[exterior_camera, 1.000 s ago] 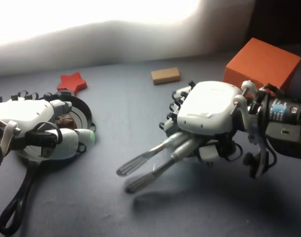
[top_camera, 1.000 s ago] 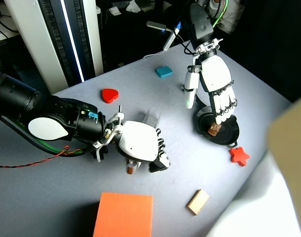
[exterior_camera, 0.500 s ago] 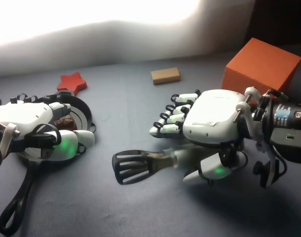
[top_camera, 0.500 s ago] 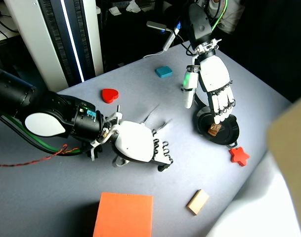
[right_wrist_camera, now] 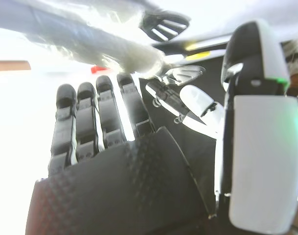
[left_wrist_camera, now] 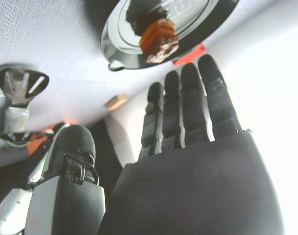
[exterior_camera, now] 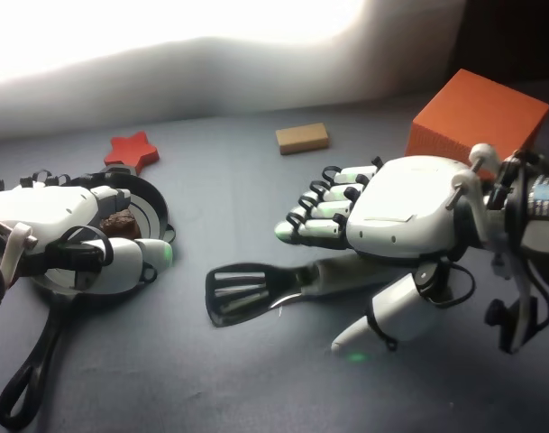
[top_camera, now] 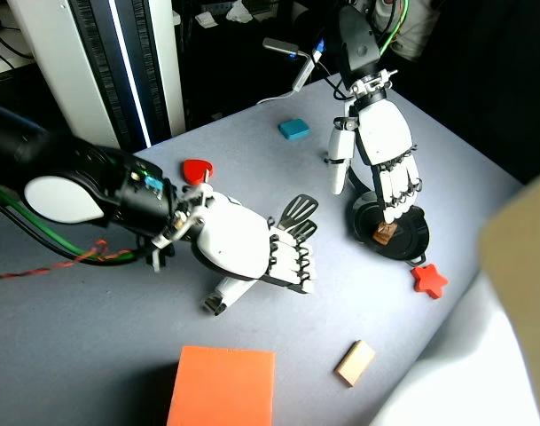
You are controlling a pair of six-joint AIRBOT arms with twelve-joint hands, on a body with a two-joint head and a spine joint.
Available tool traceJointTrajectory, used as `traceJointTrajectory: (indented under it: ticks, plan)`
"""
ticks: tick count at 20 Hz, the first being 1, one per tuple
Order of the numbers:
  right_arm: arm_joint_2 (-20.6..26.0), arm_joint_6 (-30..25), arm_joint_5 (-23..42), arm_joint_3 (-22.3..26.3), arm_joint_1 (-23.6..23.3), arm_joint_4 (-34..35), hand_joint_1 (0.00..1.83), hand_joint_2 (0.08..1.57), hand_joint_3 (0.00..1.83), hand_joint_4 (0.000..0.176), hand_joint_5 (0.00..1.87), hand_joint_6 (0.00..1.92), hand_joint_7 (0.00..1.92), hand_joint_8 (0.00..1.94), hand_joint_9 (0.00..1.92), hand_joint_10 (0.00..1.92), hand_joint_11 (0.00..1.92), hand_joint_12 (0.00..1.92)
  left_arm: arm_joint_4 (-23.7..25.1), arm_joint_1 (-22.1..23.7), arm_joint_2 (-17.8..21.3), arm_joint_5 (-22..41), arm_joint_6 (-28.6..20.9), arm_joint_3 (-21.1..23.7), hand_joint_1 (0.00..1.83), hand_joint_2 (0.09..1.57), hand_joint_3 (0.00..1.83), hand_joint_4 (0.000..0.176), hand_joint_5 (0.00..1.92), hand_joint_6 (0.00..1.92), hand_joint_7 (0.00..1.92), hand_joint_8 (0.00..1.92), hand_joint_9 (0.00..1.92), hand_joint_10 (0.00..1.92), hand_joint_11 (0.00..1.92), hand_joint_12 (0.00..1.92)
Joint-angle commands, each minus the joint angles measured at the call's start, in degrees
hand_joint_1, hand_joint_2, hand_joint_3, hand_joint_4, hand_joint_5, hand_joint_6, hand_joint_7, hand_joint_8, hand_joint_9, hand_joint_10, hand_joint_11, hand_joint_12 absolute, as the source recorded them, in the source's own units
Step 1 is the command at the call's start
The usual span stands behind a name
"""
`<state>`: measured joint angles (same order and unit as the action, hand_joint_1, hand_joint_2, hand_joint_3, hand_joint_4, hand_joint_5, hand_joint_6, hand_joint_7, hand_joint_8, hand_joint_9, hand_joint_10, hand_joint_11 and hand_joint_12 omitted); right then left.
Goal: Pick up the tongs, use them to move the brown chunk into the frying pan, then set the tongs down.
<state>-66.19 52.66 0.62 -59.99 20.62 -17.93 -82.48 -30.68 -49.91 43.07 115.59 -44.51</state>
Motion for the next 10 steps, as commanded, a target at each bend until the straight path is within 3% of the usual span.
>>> traceJointTrajectory:
  ticks: [1, 2, 3, 4, 5, 6, 7, 8, 9, 10]
  plan:
    - [1.4, -0.1, 2.9, 1.1, -1.7, 0.4, 0.23, 1.03, 0.01, 0.000, 0.48, 0.10, 0.57, 0.07, 0.48, 0.15, 0.00, 1.34, 3.1, 0.9, 0.1, 2.9, -0.1, -0.2, 0.09, 1.29, 0.00, 0.000, 0.26, 0.03, 0.35, 0.04, 0.32, 0.05, 0.00, 0.79]
    - [2.9, 0.9, 1.5, 2.5, -2.8, 0.4, 0.23, 1.06, 0.02, 0.000, 0.56, 0.13, 0.68, 0.10, 0.58, 0.21, 0.00, 1.50, 3.1, 1.1, 0.1, 2.9, -0.1, -0.3, 0.11, 1.28, 0.00, 0.000, 0.32, 0.05, 0.44, 0.06, 0.41, 0.09, 0.00, 0.96]
    - [4.2, 1.6, 0.9, 3.6, -3.7, 0.4, 0.24, 1.10, 0.00, 0.000, 0.64, 0.28, 0.79, 0.15, 0.61, 0.55, 0.12, 1.61, 3.1, 1.4, 0.1, 2.9, -0.1, -0.3, 0.11, 1.30, 0.00, 0.000, 0.42, 0.08, 0.57, 0.10, 0.51, 0.16, 0.00, 1.17]
    - [6.1, 1.7, 0.9, 5.1, -4.6, 0.4, 0.27, 1.13, 0.00, 0.000, 0.76, 0.39, 0.92, 0.22, 0.64, 0.82, 0.25, 1.65, 3.1, 1.9, 0.1, 2.9, -0.2, -0.4, 0.08, 1.32, 0.00, 0.000, 0.49, 0.17, 0.60, 0.28, 0.39, 0.65, 0.00, 1.40]
    - [7.2, 1.7, 0.8, 6.2, -5.1, 0.4, 0.28, 1.14, 0.00, 0.000, 0.86, 0.42, 0.99, 0.27, 0.65, 0.97, 0.30, 1.69, 3.1, 2.3, 0.2, 2.9, -0.2, -0.4, 0.11, 1.33, 0.00, 0.000, 0.52, 0.34, 0.54, 0.63, 0.30, 1.04, 0.00, 1.56]
    - [9.1, 1.7, 0.3, 7.8, -6.0, 0.7, 0.27, 1.17, 0.01, 0.000, 0.99, 0.47, 1.11, 0.34, 0.76, 1.03, 0.38, 1.69, 3.1, 3.0, 0.2, 2.5, -0.1, -0.7, 0.14, 1.34, 0.00, 0.000, 0.48, 0.80, 0.50, 1.06, 0.34, 1.34, 0.12, 1.72]
    - [10.4, 1.7, -0.7, 9.1, -6.7, 1.4, 0.21, 1.20, 0.01, 0.000, 1.03, 0.49, 1.16, 0.35, 0.81, 1.00, 0.40, 1.66, 3.1, 3.5, 0.2, 1.3, -0.1, -1.0, 0.13, 1.34, 0.00, 0.000, 0.48, 1.05, 0.52, 1.25, 0.41, 1.46, 0.21, 1.77]
    - [12.1, 1.6, -2.6, 10.9, -7.8, 2.9, 0.17, 1.24, 0.01, 0.000, 1.05, 0.68, 1.24, 0.47, 0.90, 1.10, 0.52, 1.69, 3.1, 4.2, 0.1, -0.7, -0.1, -1.2, 0.13, 1.35, 0.00, 0.000, 0.57, 1.15, 0.60, 1.38, 0.49, 1.58, 0.30, 1.88]
    - [12.6, 1.4, -3.1, 11.5, -8.1, 3.2, 0.08, 1.30, 0.01, 0.000, 1.04, 1.07, 1.22, 0.83, 0.98, 1.31, 0.67, 1.75, 3.1, 4.5, 0.1, -0.9, -0.1, -1.1, 0.17, 1.35, 0.00, 0.000, 0.71, 1.13, 0.74, 1.40, 0.59, 1.65, 0.40, 1.91]
    - [13.8, 1.2, -4.0, 12.6, -8.6, 3.2, 0.06, 1.34, 0.02, 0.000, 1.02, 1.28, 1.20, 1.08, 1.02, 1.53, 0.84, 1.89, 3.1, 5.0, 0.0, -0.2, -0.1, -0.7, 0.17, 1.35, 0.00, 0.000, 0.80, 1.14, 0.81, 1.40, 0.64, 1.69, 0.45, 1.92]
